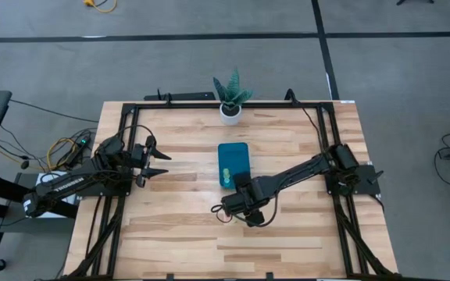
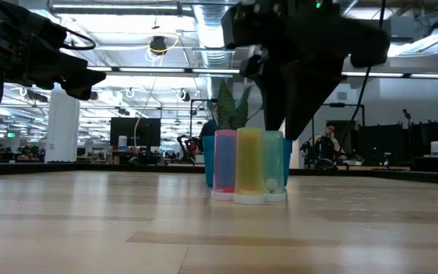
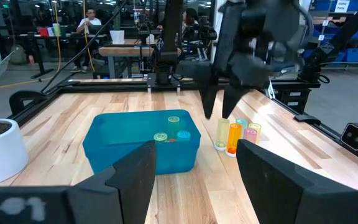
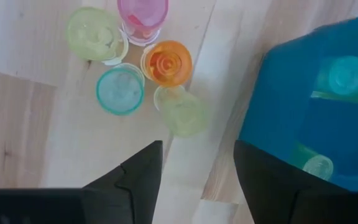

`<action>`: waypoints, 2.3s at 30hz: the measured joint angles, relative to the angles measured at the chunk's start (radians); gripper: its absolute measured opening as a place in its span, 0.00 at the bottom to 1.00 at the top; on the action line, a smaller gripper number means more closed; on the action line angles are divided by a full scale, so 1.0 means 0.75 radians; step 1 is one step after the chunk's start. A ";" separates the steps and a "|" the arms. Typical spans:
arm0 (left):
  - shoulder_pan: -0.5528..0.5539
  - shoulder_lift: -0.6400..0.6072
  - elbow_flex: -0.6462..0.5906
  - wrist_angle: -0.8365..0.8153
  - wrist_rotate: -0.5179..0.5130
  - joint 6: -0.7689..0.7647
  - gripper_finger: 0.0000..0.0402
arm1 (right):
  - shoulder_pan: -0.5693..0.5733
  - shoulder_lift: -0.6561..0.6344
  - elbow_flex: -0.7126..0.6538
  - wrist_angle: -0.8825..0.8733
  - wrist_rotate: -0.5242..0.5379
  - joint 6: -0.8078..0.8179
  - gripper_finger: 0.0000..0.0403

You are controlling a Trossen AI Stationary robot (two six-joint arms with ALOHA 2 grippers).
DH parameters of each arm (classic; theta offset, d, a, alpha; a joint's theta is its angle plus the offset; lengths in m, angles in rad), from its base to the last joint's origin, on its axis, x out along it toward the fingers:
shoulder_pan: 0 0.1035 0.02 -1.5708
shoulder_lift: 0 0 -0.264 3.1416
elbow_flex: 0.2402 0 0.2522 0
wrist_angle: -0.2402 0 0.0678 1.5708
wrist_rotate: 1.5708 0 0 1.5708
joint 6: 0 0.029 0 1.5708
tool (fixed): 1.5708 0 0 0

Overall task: Pick and place pill bottles into a basket
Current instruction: Put the yellow pill bottle into the blue container

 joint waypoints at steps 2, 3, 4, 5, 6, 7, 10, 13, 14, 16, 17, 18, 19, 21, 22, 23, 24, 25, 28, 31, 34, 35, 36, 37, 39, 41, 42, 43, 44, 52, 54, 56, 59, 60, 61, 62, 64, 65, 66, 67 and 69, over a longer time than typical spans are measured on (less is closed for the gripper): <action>0.000 0.000 0.000 0.000 0.000 0.000 0.53 | -0.001 0.019 -0.006 -0.022 0.000 0.000 0.47; 0.000 0.000 0.000 0.000 0.000 0.000 0.53 | -0.001 0.024 -0.006 -0.022 0.000 0.000 0.47; 0.000 0.000 0.000 0.000 0.000 0.000 0.53 | -0.002 0.029 -0.002 0.000 0.000 -0.001 0.47; 0.000 0.001 0.000 0.001 0.000 0.000 0.53 | -0.002 0.031 -0.001 0.012 0.001 -0.004 0.47; 0.000 0.000 0.000 0.002 0.000 0.000 0.53 | -0.002 0.032 -0.002 0.003 0.001 -0.009 0.47; -0.001 0.000 0.000 0.000 0.000 0.000 0.53 | -0.002 0.033 -0.004 0.001 0.001 -0.010 0.47; 0.000 0.000 0.000 0.003 0.000 0.000 0.53 | -0.003 0.033 -0.003 0.025 0.001 -0.019 0.47; 0.000 0.001 0.000 0.001 0.000 0.000 0.53 | -0.003 0.033 -0.003 0.032 0.001 -0.037 0.47; 0.000 0.001 0.000 0.001 0.000 0.000 0.53 | -0.003 0.033 -0.003 0.034 0.001 -0.041 0.47; 0.000 0.001 0.000 0.000 0.000 0.000 0.53 | -0.003 0.033 -0.003 0.035 0.002 -0.046 0.47; -0.001 0.001 0.000 0.001 0.000 0.000 0.53 | -0.001 0.033 -0.003 0.035 0.002 -0.047 0.47; 0.000 0.001 0.000 0.001 0.000 0.000 0.53 | 0.000 0.033 -0.003 0.035 0.002 -0.048 0.47; 0.000 0.001 0.000 0.000 0.000 0.000 0.53 | 0.001 0.033 -0.003 0.036 0.003 -0.051 0.47; -0.001 0.001 0.000 0.000 0.000 0.000 0.53 | 0.005 0.033 -0.003 0.036 0.003 -0.075 0.47; 0.000 0.001 0.000 0.000 0.000 0.000 0.53 | 0.008 0.033 -0.003 0.037 0.006 -0.085 0.46; 0.000 0.001 0.000 0.000 0.000 0.000 0.53 | 0.009 0.033 -0.003 0.042 0.006 -0.102 0.46; 0.000 0.001 0.000 0.000 0.000 0.000 0.53 | 0.010 0.034 -0.003 0.048 0.005 -0.114 0.46; 0.000 0.001 0.000 0.000 0.000 0.000 0.53 | 0.013 0.034 -0.003 0.053 0.006 -0.119 0.46; 0.000 0.001 0.000 0.000 0.000 0.000 0.53 | 0.013 0.034 -0.003 0.073 0.005 -0.146 0.45; 0.000 0.001 0.000 0.000 0.000 0.000 0.53 | 0.013 0.034 -0.003 0.090 0.006 -0.152 0.45; 0.000 0.001 0.000 0.000 0.000 0.000 0.53 | 0.013 0.034 -0.003 0.098 0.005 -0.154 0.45; 0.000 0.001 0.000 0.000 0.000 0.000 0.53 | 0.013 0.034 -0.003 0.101 0.005 -0.154 0.45; 0.000 0.001 0.000 0.000 0.000 0.000 0.53 | 0.013 0.034 -0.003 0.102 0.005 -0.154 0.45; 0.000 0.001 0.000 0.000 0.000 0.000 0.53 | 0.013 0.034 -0.003 0.102 0.005 -0.154 0.45; 0.000 0.001 0.000 0.000 0.000 0.000 0.53 | 0.013 0.034 -0.003 0.102 0.006 -0.154 0.44; 0.000 0.001 0.000 0.000 0.000 0.000 0.53 | 0.013 0.034 -0.003 0.102 0.005 -0.153 0.44; 0.000 0.001 0.000 0.000 0.000 0.000 0.53 | 0.013 0.034 -0.003 0.102 0.005 -0.153 0.43; 0.000 0.001 0.000 0.000 0.000 0.000 0.53 | 0.013 0.034 -0.003 0.102 0.005 -0.153 0.42; 0.000 0.001 0.000 0.000 0.000 0.000 0.53 | 0.013 0.034 -0.003 0.102 0.005 -0.153 0.42; 0.000 0.001 0.000 0.000 0.000 0.000 0.53 | 0.013 0.034 -0.003 0.102 0.003 -0.150 0.34; 0.000 0.001 0.000 0.000 0.000 0.000 0.53 | 0.013 0.034 -0.003 0.102 0.001 -0.149 0.32; 0.000 0.001 0.000 0.000 0.000 0.000 0.53 | 0.013 0.034 -0.003 0.102 0.001 -0.149 0.30; -0.001 0.001 0.000 0.000 0.000 0.000 0.53 | 0.013 0.034 -0.003 0.102 0.001 -0.141 0.28; 0.000 0.001 0.000 0.000 0.000 0.000 0.53 | 0.013 0.034 -0.003 0.102 0.001 -0.138 0.27; 0.000 0.001 0.000 0.000 0.000 0.000 0.53 | 0.013 0.034 -0.003 0.102 0.001 -0.138 0.27; 0.000 0.001 0.000 0.000 0.000 0.000 0.53 | 0.013 0.034 -0.002 0.102 0.001 -0.138 0.27; 0.000 0.001 0.000 0.000 0.000 0.000 0.53 | 0.013 0.034 -0.002 0.102 0.001 -0.134 0.27; 0.000 0.001 0.000 0.000 0.000 0.000 0.53 | 0.013 0.034 -0.002 0.101 0.001 -0.125 0.27; 0.000 0.001 0.000 0.000 0.000 0.000 0.53 | 0.013 0.034 -0.002 0.101 0.001 -0.112 0.27; 0.000 0.001 0.000 0.000 0.000 0.000 0.53 | 0.013 0.034 -0.002 0.101 0.001 -0.104 0.27; 0.000 0.001 0.000 0.000 0.000 0.000 0.53 | 0.013 0.029 -0.002 0.094 0.000 -0.103 0.27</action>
